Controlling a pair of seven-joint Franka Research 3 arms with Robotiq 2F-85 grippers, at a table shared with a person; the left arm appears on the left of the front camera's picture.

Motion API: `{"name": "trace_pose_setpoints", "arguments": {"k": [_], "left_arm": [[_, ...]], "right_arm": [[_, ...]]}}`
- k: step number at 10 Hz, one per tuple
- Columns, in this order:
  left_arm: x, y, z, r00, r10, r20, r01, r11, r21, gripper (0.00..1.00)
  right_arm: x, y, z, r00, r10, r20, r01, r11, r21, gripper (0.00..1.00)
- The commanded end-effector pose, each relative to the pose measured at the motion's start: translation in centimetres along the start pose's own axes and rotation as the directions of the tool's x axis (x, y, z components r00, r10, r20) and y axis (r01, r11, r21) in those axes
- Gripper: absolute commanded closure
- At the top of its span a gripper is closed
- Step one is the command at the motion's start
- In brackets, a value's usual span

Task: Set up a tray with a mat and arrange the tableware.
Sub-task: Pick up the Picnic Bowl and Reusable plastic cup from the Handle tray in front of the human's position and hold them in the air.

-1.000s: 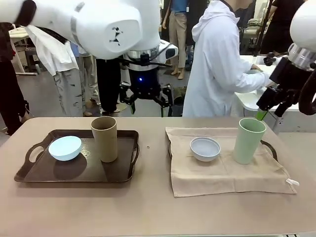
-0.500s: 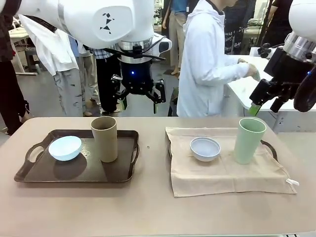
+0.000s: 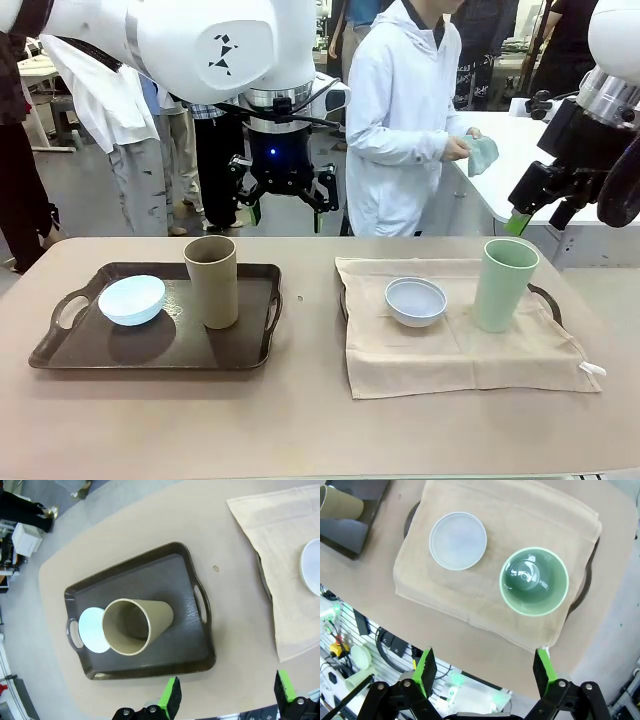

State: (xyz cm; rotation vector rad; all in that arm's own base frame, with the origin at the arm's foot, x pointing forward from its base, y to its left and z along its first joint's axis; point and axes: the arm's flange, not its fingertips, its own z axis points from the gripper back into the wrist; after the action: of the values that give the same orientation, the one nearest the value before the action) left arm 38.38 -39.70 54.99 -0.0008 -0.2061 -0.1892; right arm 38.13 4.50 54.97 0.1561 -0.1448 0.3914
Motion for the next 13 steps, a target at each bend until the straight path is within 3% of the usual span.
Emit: {"name": "trace_pose_setpoints", "arguments": {"k": [1, 8, 11, 13], "left_arm": [[0.1, 0.1, 0.1, 1.0, 0.001, 0.01, -0.001, 1.0, -0.009, 0.0], [-0.5, 0.8, 0.7, 0.999, -0.022, 0.025, 0.022, 1.0, -0.019, 0.0], [-3.6, 6.6, 0.7, 0.998, -0.043, -0.034, 0.042, 0.998, -0.036, 0.0], [-6.4, 13.1, 1.3, 0.998, 0.012, -0.061, -0.018, 0.994, -0.105, 0.0]], "right_arm": [[0.1, -0.1, -0.2, 1.0, 0.022, -0.004, -0.022, 1.0, -0.006, 0.0], [0.0, 0.1, 0.0, 1.0, 0.002, 0.0, -0.002, 1.0, 0.0, 0.0], [-1.8, -3.9, 0.4, 0.999, -0.046, -0.024, 0.048, 0.996, 0.069, 0.0], [-3.2, -5.9, 1.1, 0.996, -0.082, -0.037, 0.087, 0.988, 0.126, 0.0]]}}
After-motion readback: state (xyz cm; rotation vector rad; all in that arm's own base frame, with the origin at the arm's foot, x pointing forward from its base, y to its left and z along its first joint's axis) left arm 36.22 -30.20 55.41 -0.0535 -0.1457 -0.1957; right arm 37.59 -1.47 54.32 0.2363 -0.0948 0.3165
